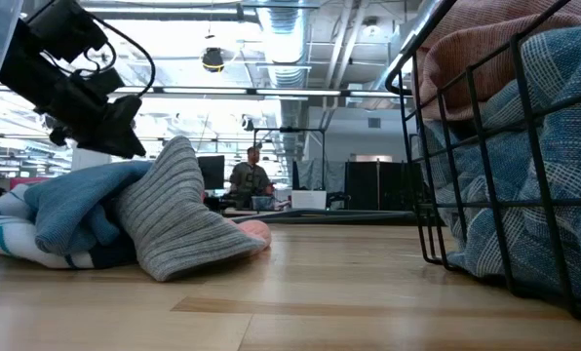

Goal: Pick & Place Cloths
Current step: Put the orange and gray sock into the red bin

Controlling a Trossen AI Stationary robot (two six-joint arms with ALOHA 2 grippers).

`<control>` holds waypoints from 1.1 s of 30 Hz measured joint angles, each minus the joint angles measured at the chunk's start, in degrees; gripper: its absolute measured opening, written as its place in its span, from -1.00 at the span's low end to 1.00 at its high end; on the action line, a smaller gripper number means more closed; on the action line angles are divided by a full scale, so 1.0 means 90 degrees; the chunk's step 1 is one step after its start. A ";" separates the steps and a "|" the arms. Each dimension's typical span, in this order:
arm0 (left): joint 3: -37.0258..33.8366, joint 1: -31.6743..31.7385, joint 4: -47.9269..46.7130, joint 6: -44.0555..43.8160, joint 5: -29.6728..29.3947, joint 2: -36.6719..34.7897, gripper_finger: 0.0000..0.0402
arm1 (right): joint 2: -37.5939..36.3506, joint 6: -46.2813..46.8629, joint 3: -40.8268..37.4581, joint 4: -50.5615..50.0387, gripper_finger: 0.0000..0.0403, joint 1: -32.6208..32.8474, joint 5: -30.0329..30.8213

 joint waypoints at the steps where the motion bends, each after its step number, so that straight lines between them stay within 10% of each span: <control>1: 0.0011 0.0000 0.0006 -0.0095 0.0155 0.0000 -0.26 | 0.0000 0.0000 0.0000 0.0002 0.80 0.0000 0.0000; 12: 0.0326 -0.0770 0.2060 0.1156 0.4343 0.0127 -0.11 | 0.0000 -0.0049 0.0000 0.0005 0.80 -0.0005 0.0000; 22: 0.1320 -0.2561 0.2686 0.1789 0.4663 0.2035 -0.08 | 0.0002 0.0000 0.0000 0.0029 0.80 -0.0007 0.0000; 33: 0.3253 -0.2929 0.2588 0.2514 0.5774 0.5047 0.05 | 0.0002 0.0002 0.0000 0.0039 0.80 -0.0007 0.0000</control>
